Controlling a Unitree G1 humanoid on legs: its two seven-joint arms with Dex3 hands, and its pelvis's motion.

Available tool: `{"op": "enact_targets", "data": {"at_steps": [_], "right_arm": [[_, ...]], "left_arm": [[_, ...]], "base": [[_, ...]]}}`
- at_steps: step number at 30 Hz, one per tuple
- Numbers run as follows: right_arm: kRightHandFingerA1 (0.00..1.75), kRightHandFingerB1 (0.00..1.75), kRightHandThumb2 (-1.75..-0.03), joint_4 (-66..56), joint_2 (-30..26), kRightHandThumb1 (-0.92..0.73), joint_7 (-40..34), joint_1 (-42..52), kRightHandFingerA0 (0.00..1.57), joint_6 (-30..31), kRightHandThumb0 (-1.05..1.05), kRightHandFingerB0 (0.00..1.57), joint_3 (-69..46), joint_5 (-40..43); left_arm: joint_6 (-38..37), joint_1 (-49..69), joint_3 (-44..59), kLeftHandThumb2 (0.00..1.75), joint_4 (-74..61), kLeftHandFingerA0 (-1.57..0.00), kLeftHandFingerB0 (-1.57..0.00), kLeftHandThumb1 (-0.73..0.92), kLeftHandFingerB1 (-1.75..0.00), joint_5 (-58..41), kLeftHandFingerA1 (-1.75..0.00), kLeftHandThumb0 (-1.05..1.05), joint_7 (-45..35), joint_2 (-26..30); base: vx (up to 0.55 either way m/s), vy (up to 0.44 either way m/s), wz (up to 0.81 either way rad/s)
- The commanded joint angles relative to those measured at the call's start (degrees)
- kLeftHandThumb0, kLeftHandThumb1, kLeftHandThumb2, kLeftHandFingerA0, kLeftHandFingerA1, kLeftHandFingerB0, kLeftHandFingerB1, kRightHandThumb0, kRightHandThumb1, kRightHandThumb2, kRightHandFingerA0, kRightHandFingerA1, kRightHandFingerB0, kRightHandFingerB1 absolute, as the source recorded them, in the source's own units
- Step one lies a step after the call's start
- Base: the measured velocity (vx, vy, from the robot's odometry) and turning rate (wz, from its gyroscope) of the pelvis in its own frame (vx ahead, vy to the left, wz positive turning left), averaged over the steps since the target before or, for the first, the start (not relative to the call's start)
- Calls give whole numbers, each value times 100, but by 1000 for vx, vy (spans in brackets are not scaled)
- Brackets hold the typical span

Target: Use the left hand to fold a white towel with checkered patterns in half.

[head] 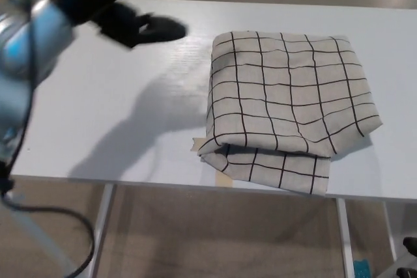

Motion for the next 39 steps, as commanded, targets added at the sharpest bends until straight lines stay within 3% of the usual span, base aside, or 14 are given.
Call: {"op": "enact_targets", "data": {"at_steps": [1,3,4,5,7,13,16,24,30,32,33,34,38,39], "right_arm": [[75,59,-60,93,-164,-68,12,-465,58,596,-28,71,-823,1182],[75,59,-60,101,-220,-67,-21,-478,58,533,-27,70,-840,1071],[75,58,-60,88,-231,-67,-71,-481,57,522,-27,69,-831,967],[75,58,-60,76,-209,-66,-88,-472,59,508,-27,67,-819,939],[74,58,-60,61,-177,-66,-96,-447,59,491,-27,67,-799,917],[74,58,-60,4,-161,-66,-41,-382,59,523,-28,67,-803,916],[74,58,-60,-46,-221,-67,20,-416,59,753,-28,67,-890,1027],[74,59,-60,168,-222,-67,-5,-502,58,626,-28,66,-892,851],[74,59,-60,320,-142,-68,95,-493,59,563,-27,67,-902,902],[74,59,-60,390,-100,-68,93,-483,59,487,-27,67,-892,871],[74,59,-60,376,-64,-68,83,-465,59,494,-28,67,-875,859],[73,60,-59,315,1,-68,59,-419,59,537,-27,68,-826,833],[73,59,-59,93,149,-68,52,-164,63,626,-27,68,-604,637],[73,60,-60,57,179,-68,63,-96,64,626,-27,69,-543,588]], "left_arm": [[4915,4183,4460,86,-1498,-16,-25,54,-41,-8238,-43,-82,-7242,1290],[5059,4507,4172,93,-1442,-20,-46,52,-52,-8300,-44,-76,-7564,1273],[5037,4804,4078,61,-1499,-48,-55,66,-38,-8220,-41,-79,-7637,1295],[5042,5008,4018,61,-1567,-72,-73,65,-44,-8144,-49,-80,-7625,1331],[4987,5266,3746,59,-1607,-89,-79,61,-49,-8092,-56,-74,-7640,1332],[4986,5510,3235,57,-1551,-92,-81,52,-50,-8104,-58,-67,-7679,1315],[4828,5738,2717,76,-1500,-97,-78,37,-60,-7587,-71,-64,-7641,1296],[4471,5797,2114,75,-805,-102,-81,37,-62,-6762,-74,-55,-7664,1209],[4697,5875,1769,53,-669,-113,-88,41,-53,-6550,-63,-48,-7602,1244],[4825,5940,1850,53,-634,-113,-88,40,-52,-6448,-62,-48,-7366,1173],[4808,5900,1900,73,-489,-99,-73,36,-57,-6338,-68,-57,-7171,1085],[4505,5824,2081,55,-158,-105,-76,47,-49,-6071,-59,-57,-6527,701],[2821,5580,2608,56,914,-90,-73,48,-46,-4890,-51,-72,-3628,-758],[2289,5520,2693,82,1224,-78,-56,40,-50,-4564,-61,-73,-2955,-1047]], "base": [[0,0,0],[0,0,0],[0,0,0],[0,0,0],[0,0,0],[0,0,0],[0,0,0],[0,0,0],[0,0,0],[0,0,0],[0,0,0],[0,0,0],[0,0,0],[0,0,0]]}}
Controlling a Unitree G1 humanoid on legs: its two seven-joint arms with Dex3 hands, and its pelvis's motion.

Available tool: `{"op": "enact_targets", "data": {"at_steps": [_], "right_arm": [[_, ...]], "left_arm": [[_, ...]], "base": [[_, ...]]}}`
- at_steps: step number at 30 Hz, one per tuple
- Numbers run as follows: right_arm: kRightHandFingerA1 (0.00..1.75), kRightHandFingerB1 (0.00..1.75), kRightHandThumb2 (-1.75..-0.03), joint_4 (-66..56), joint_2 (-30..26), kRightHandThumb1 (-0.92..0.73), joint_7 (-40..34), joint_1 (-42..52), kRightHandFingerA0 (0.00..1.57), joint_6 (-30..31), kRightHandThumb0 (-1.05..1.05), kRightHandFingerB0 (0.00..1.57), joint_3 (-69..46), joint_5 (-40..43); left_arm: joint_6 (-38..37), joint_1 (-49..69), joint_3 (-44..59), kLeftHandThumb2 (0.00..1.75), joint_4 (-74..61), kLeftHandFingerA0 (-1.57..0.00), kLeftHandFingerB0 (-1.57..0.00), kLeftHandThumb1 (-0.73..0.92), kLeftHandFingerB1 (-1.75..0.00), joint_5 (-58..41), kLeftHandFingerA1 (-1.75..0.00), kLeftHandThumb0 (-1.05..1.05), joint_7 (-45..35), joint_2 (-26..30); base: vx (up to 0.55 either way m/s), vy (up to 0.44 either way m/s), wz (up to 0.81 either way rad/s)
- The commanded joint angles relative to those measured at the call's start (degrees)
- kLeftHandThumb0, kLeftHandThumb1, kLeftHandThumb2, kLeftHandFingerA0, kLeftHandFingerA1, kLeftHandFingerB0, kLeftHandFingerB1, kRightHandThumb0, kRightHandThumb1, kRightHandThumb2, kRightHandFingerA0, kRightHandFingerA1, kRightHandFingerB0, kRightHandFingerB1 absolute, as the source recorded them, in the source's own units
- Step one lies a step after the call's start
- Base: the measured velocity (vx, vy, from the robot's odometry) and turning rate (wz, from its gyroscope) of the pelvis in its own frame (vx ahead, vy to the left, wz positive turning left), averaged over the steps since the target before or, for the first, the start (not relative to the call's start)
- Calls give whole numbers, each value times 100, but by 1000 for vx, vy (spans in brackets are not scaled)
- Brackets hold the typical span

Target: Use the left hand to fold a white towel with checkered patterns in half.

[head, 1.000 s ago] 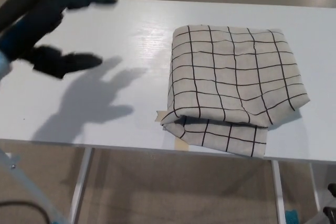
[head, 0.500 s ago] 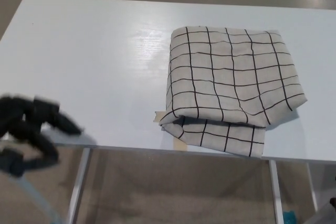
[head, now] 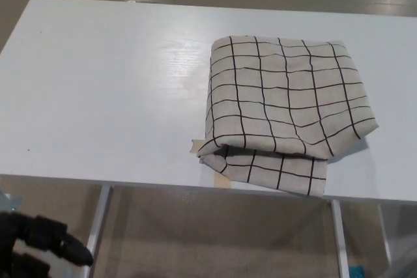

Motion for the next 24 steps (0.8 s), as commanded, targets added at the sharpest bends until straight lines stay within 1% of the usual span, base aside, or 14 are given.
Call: {"op": "enact_targets", "data": {"at_steps": [1,3,4,5,6,7,8,10,11,14,19,20,23,24], "right_arm": [[72,59,-60,5,266,-68,61,441,64,508,-28,69,15,418],[72,59,-60,7,293,-68,81,488,64,491,-28,69,67,397],[72,58,-60,56,347,-68,146,584,66,353,-28,68,156,368],[70,58,-60,65,392,-68,191,679,66,278,-28,69,248,324],[70,58,-60,55,408,-68,203,721,66,266,-28,69,288,300],[69,57,-60,102,420,-68,251,746,66,263,-29,69,316,321],[70,57,-60,157,407,-69,286,732,66,272,-30,69,341,320],[70,57,-60,197,392,-69,306,713,66,281,-30,69,351,324],[68,56,-61,304,325,-69,294,656,63,204,-29,68,392,207],[66,56,-61,385,296,-69,243,583,61,124,-28,68,428,99],[67,55,-61,501,254,-70,80,401,67,89,-28,67,551,-112],[67,55,-61,567,240,-70,83,383,67,-9,-28,67,552,-121],[67,55,-61,669,212,-70,109,359,67,-113,-28,67,551,-76],[65,55,-61,671,208,-70,129,374,65,-116,-28,67,555,-44]], "left_arm": [[-627,396,937,83,1623,-67,-54,42,-49,-711,-57,-74,1601,-1686],[-1008,337,1050,83,1945,-67,-54,42,-49,-493,-57,-74,1864,-1833],[-1305,168,1014,85,2501,-34,-48,44,-51,-219,-47,-70,2199,-1851],[-1449,45,954,88,2902,-18,-37,47,-50,-7,-43,-72,2424,-1835],[-1479,-1,924,88,3044,-18,-37,47,-50,68,-43,-72,2484,-1820],[-1476,-63,878,59,3216,-31,-34,61,-33,163,-35,-75,2604,-1817],[-1476,-126,843,88,3337,-27,-30,49,-45,242,-46,-76,2740,-1827],[-1492,-170,825,88,3416,-27,-30,49,-45,282,-46,-76,2825,-1838],[-1486,-259,790,59,3558,-34,-38,61,-33,361,-36,-76,3060,-1878],[-1520,-323,758,59,3674,-34,-38,62,-34,428,-36,-77,3204,-1872],[-1803,-421,663,62,4075,-39,-36,61,-33,526,-37,-80,3253,-1757],[-1828,-443,645,93,4121,-33,-27,51,-44,541,-49,-76,3273,-1747],[-1948,-491,593,93,4249,-33,-27,51,-44,575,-49,-76,3342,-1729],[-2007,-498,557,61,4283,-38,-37,65,-33,610,-36,-80,3378,-1718]], "base": [[0,0,0],[0,0,0],[0,0,0],[0,0,0],[0,0,0],[0,0,0],[0,0,0],[0,0,0],[0,0,0],[0,0,0],[0,0,0],[0,0,0],[0,0,0],[0,0,0]]}}
